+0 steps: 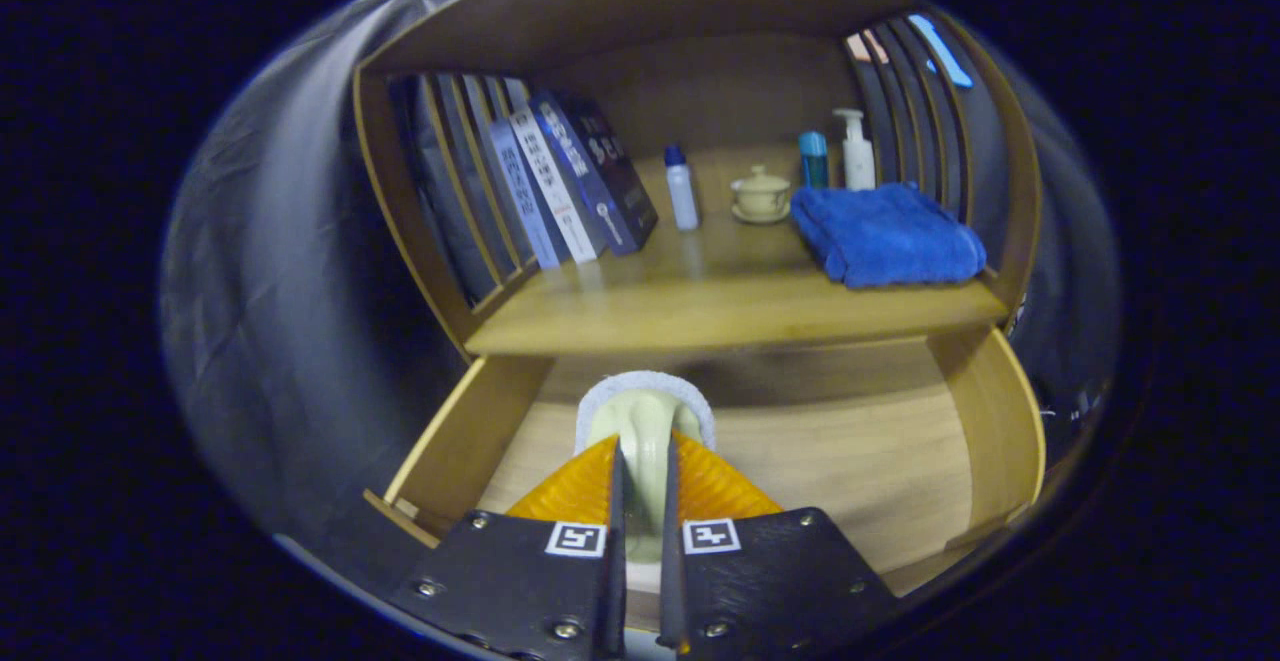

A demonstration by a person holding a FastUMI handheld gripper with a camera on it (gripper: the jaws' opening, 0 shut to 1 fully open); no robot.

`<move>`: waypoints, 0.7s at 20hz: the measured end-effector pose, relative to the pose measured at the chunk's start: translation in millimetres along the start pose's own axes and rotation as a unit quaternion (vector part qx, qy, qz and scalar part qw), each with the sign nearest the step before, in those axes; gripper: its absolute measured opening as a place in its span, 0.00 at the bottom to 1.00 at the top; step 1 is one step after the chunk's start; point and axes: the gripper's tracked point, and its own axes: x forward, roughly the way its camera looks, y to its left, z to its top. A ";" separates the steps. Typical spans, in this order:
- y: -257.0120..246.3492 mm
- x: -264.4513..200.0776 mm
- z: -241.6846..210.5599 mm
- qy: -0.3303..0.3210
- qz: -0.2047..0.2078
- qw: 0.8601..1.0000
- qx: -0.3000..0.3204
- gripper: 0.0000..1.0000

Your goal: Pull open the drawer, take out the items inside it, and place them on the countertop above the cabinet.

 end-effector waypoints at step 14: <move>-31.0 28.2 130.1 -0.122 -0.058 0.991 -0.017 0.14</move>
